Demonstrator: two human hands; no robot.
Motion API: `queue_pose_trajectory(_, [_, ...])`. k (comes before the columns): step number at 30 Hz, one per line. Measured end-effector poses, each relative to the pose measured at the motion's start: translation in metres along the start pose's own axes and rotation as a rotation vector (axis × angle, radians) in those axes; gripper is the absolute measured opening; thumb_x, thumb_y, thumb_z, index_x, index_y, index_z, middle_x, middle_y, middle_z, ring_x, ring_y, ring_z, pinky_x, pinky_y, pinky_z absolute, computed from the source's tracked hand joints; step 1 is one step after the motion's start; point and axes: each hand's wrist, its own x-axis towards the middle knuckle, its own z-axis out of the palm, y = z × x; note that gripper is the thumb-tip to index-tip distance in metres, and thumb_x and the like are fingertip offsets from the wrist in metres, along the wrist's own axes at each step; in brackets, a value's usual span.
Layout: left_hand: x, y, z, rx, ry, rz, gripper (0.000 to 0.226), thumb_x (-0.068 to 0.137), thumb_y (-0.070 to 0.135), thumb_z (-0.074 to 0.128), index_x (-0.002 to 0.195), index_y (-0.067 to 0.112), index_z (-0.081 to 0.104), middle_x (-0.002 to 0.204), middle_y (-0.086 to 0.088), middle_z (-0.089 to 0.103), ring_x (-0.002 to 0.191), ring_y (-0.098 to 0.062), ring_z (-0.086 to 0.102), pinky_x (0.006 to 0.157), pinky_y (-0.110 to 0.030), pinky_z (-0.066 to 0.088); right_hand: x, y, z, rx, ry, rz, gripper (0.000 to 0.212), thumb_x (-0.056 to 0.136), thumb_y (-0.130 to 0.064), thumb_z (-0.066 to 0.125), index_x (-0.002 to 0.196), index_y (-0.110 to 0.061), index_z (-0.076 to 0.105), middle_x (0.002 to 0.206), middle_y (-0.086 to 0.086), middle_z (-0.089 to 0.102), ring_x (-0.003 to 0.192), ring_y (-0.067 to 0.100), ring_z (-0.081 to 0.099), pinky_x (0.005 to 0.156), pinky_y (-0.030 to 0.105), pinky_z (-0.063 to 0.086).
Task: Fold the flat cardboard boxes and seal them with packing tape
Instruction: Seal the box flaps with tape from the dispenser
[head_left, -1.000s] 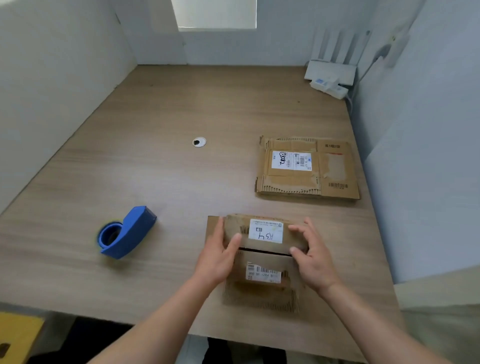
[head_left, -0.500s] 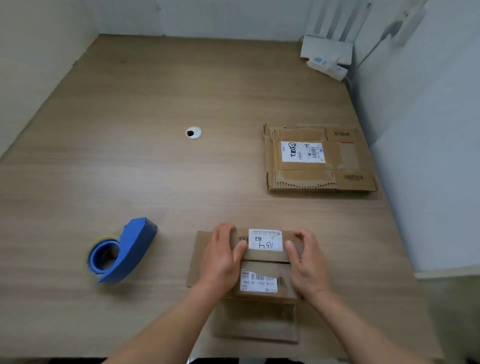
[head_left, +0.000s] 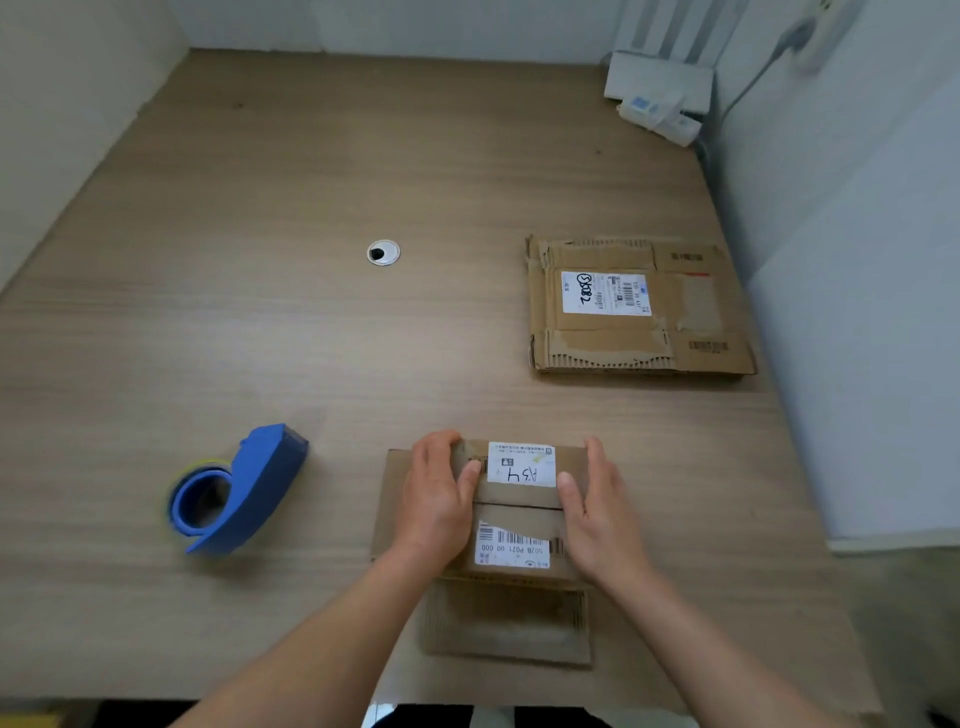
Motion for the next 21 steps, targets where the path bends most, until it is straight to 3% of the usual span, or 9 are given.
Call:
queue_pose_trajectory(3, [0.0,0.002,0.001,0.018,-0.017,-0.001,0.042,0.1,0.029,0.053,0.138,0.014,0.042,0.137,-0.004,0.043,0.119,-0.015,0.043,0.099,-0.02,0.028,-0.002,0.002,0.002,-0.046,0.0,0.009,0.066,0.104,-0.044,0.038,0.159,-0.022,0.008,0.151,0.012,0.038,0.133,0.026,0.044,0.106,0.038,0.038])
queue_pose_trajectory(6, [-0.006,0.005,-0.01,0.054,-0.003,0.01,0.047,0.1,0.03,0.053,0.142,0.014,0.041,0.147,-0.005,0.038,0.133,-0.018,0.038,0.106,-0.019,0.024,-0.003,0.004,0.0,-0.026,-0.03,-0.028,0.067,0.104,-0.041,0.039,0.159,-0.021,0.007,0.152,0.014,0.037,0.134,0.028,0.043,0.108,0.037,0.037])
queue_pose_trajectory(8, [-0.019,-0.002,-0.031,0.115,0.13,0.016,0.052,0.096,0.031,0.059,0.142,0.013,0.043,0.149,-0.005,0.038,0.137,-0.019,0.035,0.111,-0.027,0.028,-0.002,0.006,-0.002,-0.007,-0.049,-0.04,0.067,0.104,-0.039,0.04,0.16,-0.019,0.008,0.154,0.016,0.035,0.138,0.029,0.039,0.111,0.036,0.033])
queue_pose_trajectory(10, [-0.037,-0.025,-0.059,0.262,0.341,0.018,0.058,0.086,0.028,0.072,0.136,0.009,0.05,0.142,-0.01,0.045,0.132,-0.026,0.04,0.106,-0.041,0.038,-0.001,0.01,0.0,0.01,-0.049,-0.039,0.068,0.104,-0.039,0.041,0.16,-0.017,0.01,0.155,0.018,0.035,0.14,0.032,0.037,0.113,0.039,0.032])
queue_pose_trajectory(13, [-0.056,-0.067,-0.106,0.461,0.503,-0.182,0.072,0.072,0.029,0.085,0.132,0.009,0.051,0.137,-0.014,0.047,0.125,-0.036,0.045,0.094,-0.054,0.044,0.0,0.011,0.002,-0.004,-0.059,-0.058,0.067,0.103,-0.039,0.041,0.159,-0.016,0.011,0.149,0.02,0.042,0.133,0.035,0.044,0.108,0.043,0.039])
queue_pose_trajectory(17, [-0.046,-0.103,-0.144,0.471,0.382,-0.44,0.075,0.076,0.038,0.082,0.136,0.013,0.045,0.136,-0.011,0.048,0.122,-0.035,0.045,0.094,-0.05,0.043,0.007,0.007,-0.004,-0.069,-0.094,-0.088,0.068,0.104,-0.038,0.041,0.16,-0.016,0.01,0.154,0.018,0.038,0.137,0.034,0.041,0.109,0.042,0.037])
queue_pose_trajectory(21, [-0.021,-0.124,-0.152,0.373,0.222,-0.536,0.063,0.083,0.044,0.074,0.131,0.014,0.047,0.125,-0.008,0.058,0.119,-0.031,0.05,0.086,-0.041,0.046,0.013,0.004,-0.007,-0.203,-0.056,-0.111,0.067,0.103,-0.043,0.037,0.159,-0.016,0.012,0.161,0.013,0.025,0.146,0.03,0.028,0.117,0.042,0.027])
